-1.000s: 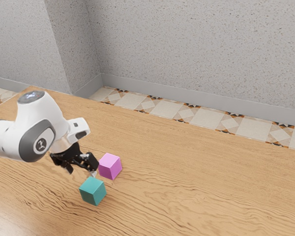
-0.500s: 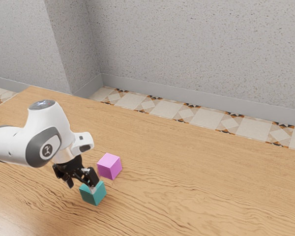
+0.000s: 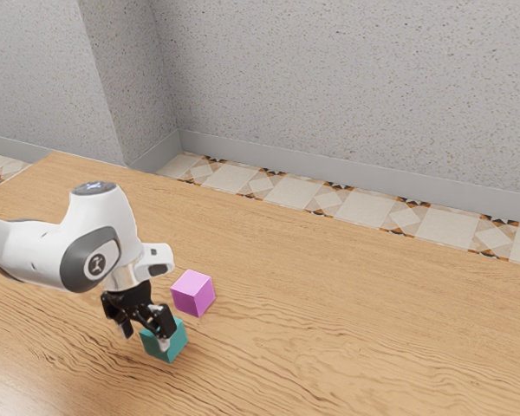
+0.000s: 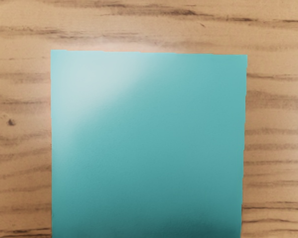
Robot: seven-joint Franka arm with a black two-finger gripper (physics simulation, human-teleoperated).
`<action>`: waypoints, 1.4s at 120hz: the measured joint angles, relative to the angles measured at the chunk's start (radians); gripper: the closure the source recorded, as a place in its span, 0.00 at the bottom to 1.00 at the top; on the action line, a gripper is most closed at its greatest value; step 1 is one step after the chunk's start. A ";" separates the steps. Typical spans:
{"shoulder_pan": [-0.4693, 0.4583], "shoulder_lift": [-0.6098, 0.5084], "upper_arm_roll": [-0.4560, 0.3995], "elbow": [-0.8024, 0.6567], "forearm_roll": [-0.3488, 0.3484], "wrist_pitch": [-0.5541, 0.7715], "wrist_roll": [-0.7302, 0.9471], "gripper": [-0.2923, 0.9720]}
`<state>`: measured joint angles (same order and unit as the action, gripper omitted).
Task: Pick up the blue block with one arm, and put the blue block on the pink block with one arm
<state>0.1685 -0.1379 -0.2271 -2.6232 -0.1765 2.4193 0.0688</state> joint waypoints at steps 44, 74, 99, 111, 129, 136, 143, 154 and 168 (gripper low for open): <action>-0.002 0.090 -0.001 0.064 -0.003 0.049 0.013 0.23; -0.003 0.134 0.000 0.087 -0.007 0.081 0.008 0.23; -0.002 0.149 -0.001 0.095 -0.004 0.101 0.005 0.24; 0.000 0.154 -0.003 0.095 0.001 0.111 0.007 0.25; 0.000 0.161 -0.003 0.096 0.026 0.120 0.009 0.27; -0.001 0.167 -0.004 0.097 0.034 0.122 0.009 0.27; -0.003 0.173 -0.005 0.098 0.039 0.124 0.009 0.28; -0.011 0.178 -0.006 0.099 0.045 0.126 0.009 0.30; -0.020 0.182 -0.006 0.099 0.050 0.127 0.009 0.36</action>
<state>0.1481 0.0446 -0.2332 -2.5238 -0.1264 2.5462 0.0778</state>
